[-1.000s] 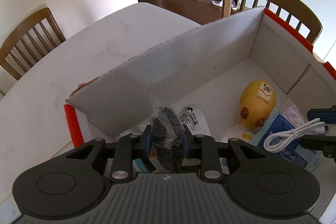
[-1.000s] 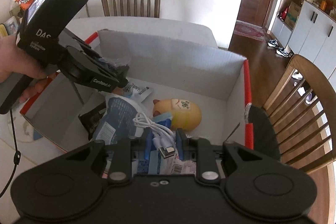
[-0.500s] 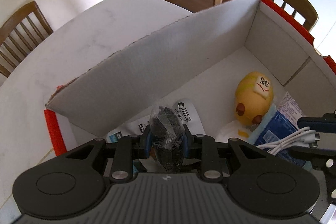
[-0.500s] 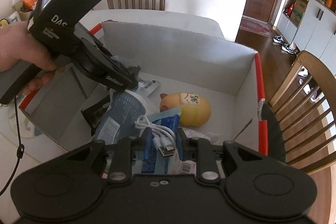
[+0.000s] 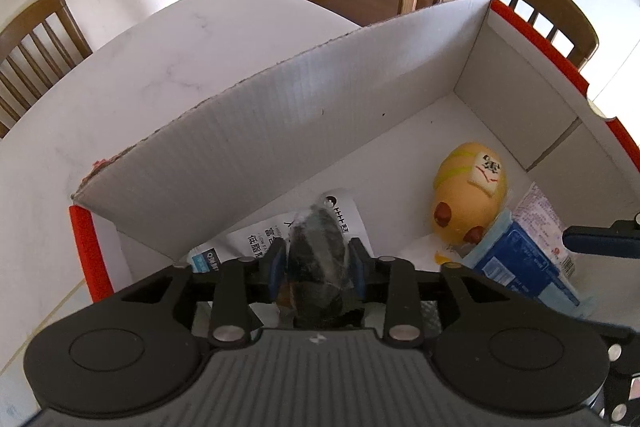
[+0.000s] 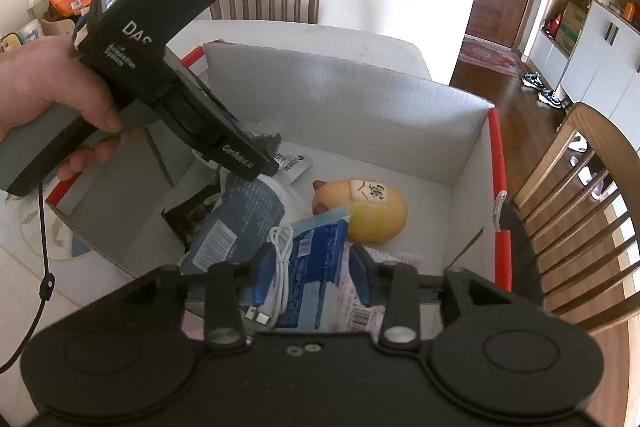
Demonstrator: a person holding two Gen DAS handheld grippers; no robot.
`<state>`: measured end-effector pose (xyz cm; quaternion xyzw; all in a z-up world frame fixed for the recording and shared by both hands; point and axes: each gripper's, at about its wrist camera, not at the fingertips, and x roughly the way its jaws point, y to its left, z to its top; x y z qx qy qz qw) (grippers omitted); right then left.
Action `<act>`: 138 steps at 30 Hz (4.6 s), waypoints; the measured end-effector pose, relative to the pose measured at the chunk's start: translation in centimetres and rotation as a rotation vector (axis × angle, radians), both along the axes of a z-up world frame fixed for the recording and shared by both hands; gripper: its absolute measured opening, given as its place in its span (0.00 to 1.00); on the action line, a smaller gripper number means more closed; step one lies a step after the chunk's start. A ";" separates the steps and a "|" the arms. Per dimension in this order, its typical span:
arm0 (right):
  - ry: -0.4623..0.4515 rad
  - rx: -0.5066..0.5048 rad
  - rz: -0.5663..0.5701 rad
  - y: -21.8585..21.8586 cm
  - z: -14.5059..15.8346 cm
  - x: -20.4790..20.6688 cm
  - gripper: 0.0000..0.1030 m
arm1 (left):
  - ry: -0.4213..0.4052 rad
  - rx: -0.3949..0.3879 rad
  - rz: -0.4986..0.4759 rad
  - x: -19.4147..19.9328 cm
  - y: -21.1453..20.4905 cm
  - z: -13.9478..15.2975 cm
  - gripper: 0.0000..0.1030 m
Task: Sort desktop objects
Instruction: 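Lower both held items into the red box and open both tools, then withdraw both tools from the box back toward the table, then grasp the silver-gold wrapper with the left tool while the right tool grasps the green stick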
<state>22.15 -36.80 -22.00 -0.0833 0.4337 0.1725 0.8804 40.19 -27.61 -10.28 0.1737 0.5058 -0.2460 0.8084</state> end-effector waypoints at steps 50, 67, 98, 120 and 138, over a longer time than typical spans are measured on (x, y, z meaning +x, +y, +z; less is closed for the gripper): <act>-0.114 0.062 -0.108 2.0 5.8 -4.6 0.56 | -0.198 -0.200 0.002 -13.7 8.8 10.3 0.61; -0.147 0.068 -0.117 7.7 6.7 -8.3 0.64 | -0.187 -0.249 0.016 -17.6 15.7 10.8 0.64; -0.090 0.085 0.115 25.5 3.6 -14.2 0.73 | -0.198 -0.229 0.114 -18.1 32.4 8.2 0.79; -0.014 0.054 0.380 37.2 -3.1 -15.9 0.72 | -0.196 -0.261 0.217 -17.2 36.9 6.1 1.00; -0.035 0.013 0.417 40.0 -6.1 -15.2 0.59 | -0.197 -0.233 0.247 -16.9 37.5 5.1 1.00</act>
